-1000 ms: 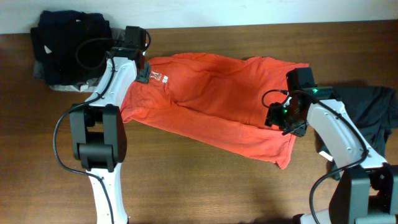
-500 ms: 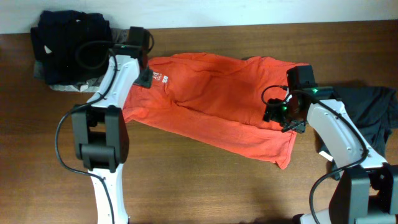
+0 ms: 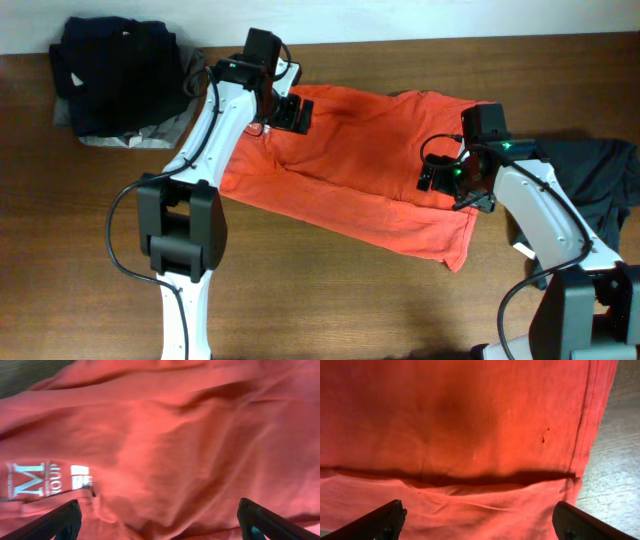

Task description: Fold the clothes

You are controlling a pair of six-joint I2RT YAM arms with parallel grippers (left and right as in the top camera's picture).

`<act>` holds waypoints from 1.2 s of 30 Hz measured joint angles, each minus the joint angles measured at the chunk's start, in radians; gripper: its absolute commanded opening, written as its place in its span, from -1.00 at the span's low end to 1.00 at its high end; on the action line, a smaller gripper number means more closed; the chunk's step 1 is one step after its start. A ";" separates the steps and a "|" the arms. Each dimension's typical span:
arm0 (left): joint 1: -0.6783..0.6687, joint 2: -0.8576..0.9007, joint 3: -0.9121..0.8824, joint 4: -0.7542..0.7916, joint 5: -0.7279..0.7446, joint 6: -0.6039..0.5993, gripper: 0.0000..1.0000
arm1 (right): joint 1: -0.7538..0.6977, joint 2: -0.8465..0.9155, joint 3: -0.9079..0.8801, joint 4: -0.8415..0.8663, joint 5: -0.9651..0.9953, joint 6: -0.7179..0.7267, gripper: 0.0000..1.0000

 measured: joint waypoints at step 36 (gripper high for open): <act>0.093 0.000 -0.012 -0.379 -0.124 -0.071 -0.84 | 0.102 0.104 -0.045 -0.150 -0.174 0.110 -0.92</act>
